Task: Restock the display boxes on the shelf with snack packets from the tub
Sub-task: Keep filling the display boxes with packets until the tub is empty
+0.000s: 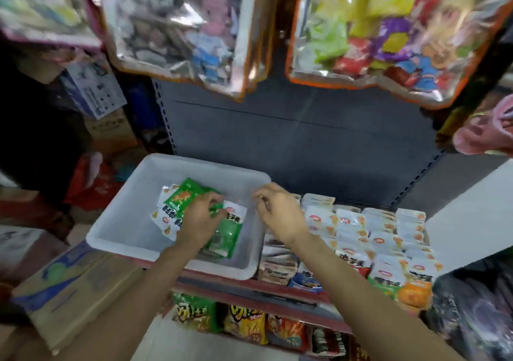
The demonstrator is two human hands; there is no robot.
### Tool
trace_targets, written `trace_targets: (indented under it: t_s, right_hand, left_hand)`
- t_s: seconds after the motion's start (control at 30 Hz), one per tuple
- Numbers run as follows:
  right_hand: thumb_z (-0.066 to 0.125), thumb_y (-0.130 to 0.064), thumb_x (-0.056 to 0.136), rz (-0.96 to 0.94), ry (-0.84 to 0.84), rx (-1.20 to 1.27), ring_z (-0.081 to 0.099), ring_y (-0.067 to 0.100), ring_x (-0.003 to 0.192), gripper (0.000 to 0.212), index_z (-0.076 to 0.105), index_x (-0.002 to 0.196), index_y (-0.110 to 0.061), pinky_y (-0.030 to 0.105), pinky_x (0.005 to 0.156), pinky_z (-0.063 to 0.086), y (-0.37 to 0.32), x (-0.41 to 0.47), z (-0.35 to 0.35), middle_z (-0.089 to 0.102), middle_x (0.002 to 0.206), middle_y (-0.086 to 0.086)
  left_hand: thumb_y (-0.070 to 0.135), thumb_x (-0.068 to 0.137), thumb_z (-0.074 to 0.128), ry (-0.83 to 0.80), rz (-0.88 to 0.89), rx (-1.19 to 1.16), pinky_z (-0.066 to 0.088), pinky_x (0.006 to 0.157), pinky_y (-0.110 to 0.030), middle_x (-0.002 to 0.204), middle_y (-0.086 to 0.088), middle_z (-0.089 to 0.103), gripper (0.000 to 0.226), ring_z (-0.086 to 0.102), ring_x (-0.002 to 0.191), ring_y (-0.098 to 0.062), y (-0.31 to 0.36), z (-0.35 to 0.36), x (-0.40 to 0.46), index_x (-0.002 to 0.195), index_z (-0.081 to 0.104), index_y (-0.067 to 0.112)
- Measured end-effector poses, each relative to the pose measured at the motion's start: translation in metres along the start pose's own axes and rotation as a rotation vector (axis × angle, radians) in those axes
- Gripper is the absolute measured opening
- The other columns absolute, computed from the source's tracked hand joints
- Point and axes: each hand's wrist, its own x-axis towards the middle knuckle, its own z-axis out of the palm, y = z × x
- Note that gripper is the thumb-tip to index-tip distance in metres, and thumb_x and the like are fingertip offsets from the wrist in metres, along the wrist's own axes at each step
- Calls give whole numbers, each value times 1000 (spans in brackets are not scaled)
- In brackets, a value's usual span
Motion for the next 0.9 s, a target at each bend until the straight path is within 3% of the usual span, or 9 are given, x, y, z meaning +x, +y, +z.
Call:
trace_targets:
  t_s: [0.1, 0.27, 0.37, 0.47, 0.6, 0.67, 0.77, 0.9]
  right_hand:
    - [43, -11, 94, 36, -114, -74, 54, 31, 111, 29, 61, 117, -10, 37, 89, 44, -32, 26, 49, 54, 127, 11]
    - [50, -10, 91, 218, -436, -108, 46, 32, 124, 44, 45, 133, -4, 33, 101, 40, -45, 44, 126, 46, 134, 18]
    - [43, -15, 95, 301, -566, -185, 34, 29, 133, 52, 27, 145, -7, 34, 111, 30, -38, 43, 152, 35, 145, 14]
    - [39, -18, 99, 343, -664, -206, 31, 31, 135, 49, 27, 144, -4, 33, 112, 25, -36, 39, 155, 30, 147, 16]
    - [37, -15, 99, 388, -701, -207, 52, 24, 115, 39, 36, 136, -2, 29, 97, 41, -27, 42, 153, 47, 136, 15]
    - [39, -16, 98, 402, -708, -199, 53, 25, 114, 48, 27, 143, -2, 34, 100, 44, -27, 43, 152, 42, 142, 14]
    - [40, -19, 98, 400, -728, -233, 50, 29, 122, 57, 17, 147, -3, 34, 100, 43, -25, 45, 153, 35, 148, 13]
    - [39, -21, 98, 429, -748, -267, 53, 28, 119, 59, 14, 149, -5, 31, 94, 45, -17, 46, 157, 32, 151, 12]
  left_hand:
    - [11, 84, 68, -111, -139, 178, 41, 96, -36, 121, -17, 59, 34, 54, 115, -31, -58, -27, 18, 115, 60, -1]
    - [28, 89, 59, -334, -273, 511, 42, 94, -34, 124, -15, 56, 38, 52, 116, -28, -117, -49, 38, 117, 58, 2]
    - [40, 81, 69, -382, -343, 519, 46, 90, -36, 117, -15, 56, 47, 53, 109, -29, -134, -50, 47, 109, 55, 6]
    - [45, 76, 73, -398, -371, 544, 47, 89, -40, 117, -20, 56, 52, 54, 108, -33, -139, -46, 54, 105, 56, 4]
    - [48, 75, 73, -393, -459, 624, 40, 101, -44, 139, -20, 38, 69, 38, 128, -33, -138, -37, 59, 124, 50, 6]
    - [48, 74, 75, -375, -494, 656, 37, 103, -41, 142, -19, 34, 73, 35, 130, -32, -136, -34, 59, 128, 48, 7]
    - [49, 70, 77, -332, -515, 679, 39, 100, -38, 138, -17, 42, 73, 42, 126, -29, -138, -32, 56, 124, 50, 7]
    - [33, 79, 75, -303, -507, 461, 44, 93, -38, 127, -18, 55, 59, 52, 117, -32, -139, -36, 55, 120, 48, 0]
